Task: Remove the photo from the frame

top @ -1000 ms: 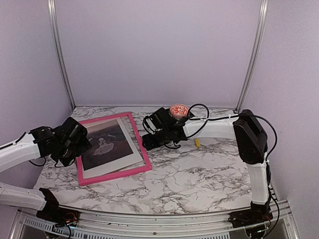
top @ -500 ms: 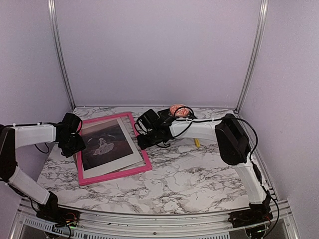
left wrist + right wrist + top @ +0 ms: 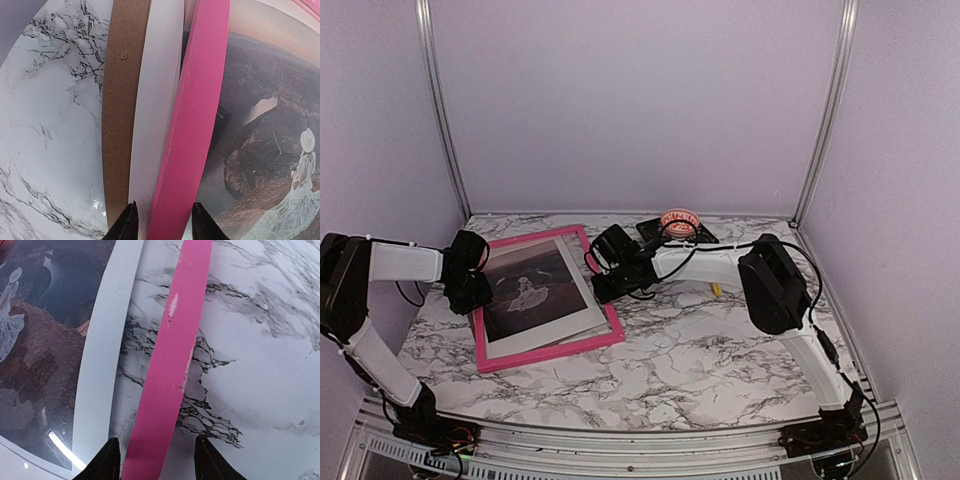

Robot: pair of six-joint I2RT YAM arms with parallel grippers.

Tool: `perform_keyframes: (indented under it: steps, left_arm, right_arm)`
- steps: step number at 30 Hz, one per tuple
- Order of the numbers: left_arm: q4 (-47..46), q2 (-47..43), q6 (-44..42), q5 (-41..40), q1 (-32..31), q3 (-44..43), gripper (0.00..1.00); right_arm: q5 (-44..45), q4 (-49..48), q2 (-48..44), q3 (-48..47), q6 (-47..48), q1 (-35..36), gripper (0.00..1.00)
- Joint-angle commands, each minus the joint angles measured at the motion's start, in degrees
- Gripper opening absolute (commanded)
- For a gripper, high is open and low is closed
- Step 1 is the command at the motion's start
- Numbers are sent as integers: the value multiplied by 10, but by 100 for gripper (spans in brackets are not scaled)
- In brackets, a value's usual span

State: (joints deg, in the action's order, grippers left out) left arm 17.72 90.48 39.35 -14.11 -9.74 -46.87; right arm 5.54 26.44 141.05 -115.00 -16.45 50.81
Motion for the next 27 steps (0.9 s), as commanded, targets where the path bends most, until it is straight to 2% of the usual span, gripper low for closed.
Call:
perform_keyframes:
  steps: [1,10,18,23,27]
  left_arm:
    - [-16,13,-6,-5,3,-14,34]
    - [6,-30,-23,-16,-5,-25,9]
    - [57,-78,-30,-40,-43,-58,4]
    - [89,-83,-21,-44,-118,-110,4]
    - [94,-44,-6,-40,-201,-160,4]
  right_arm:
    - [1,9,14,-30,-1,4,45]
    - [15,27,6,-55,1,11,16]
    - [46,44,-43,-47,-4,19,10]
    - [81,33,-127,49,-25,18,8]
    - [123,25,-237,188,-70,15,7]
